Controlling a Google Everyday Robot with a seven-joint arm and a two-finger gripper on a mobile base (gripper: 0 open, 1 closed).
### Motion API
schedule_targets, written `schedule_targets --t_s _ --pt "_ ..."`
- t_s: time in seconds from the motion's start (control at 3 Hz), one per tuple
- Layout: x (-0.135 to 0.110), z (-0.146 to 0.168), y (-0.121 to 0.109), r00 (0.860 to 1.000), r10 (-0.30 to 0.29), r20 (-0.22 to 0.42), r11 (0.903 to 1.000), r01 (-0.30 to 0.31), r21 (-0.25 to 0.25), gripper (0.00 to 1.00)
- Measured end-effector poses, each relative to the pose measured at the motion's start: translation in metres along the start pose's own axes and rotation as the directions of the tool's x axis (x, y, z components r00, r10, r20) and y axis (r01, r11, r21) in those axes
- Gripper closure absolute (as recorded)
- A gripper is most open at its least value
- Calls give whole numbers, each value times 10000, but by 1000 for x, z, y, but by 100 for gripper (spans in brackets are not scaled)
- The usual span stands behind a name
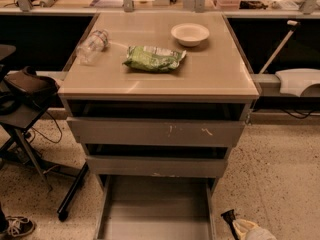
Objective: Pick rxbar chocolate from bottom drawer and place on counter
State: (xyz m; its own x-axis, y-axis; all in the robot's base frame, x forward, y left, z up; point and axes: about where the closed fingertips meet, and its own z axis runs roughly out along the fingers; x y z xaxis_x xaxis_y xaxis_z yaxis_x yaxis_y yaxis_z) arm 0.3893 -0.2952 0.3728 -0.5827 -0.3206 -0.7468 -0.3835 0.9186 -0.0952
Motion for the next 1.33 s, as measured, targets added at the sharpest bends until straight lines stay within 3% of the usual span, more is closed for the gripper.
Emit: schedule_targets --t_s 0.33,0.67,1.0,1.33 --pt "-51 -36 9 9922 -708 1025 9975 702 91 100" --pt "-102 -94 25 9688 -1913 1579 9812 1927 64 100" --pt "-145 -148 41 9528 -2386 1875 9708 2393 195 100" --pt "-164 -165 45 9455 -2407 2191 9704 2385 371 100"
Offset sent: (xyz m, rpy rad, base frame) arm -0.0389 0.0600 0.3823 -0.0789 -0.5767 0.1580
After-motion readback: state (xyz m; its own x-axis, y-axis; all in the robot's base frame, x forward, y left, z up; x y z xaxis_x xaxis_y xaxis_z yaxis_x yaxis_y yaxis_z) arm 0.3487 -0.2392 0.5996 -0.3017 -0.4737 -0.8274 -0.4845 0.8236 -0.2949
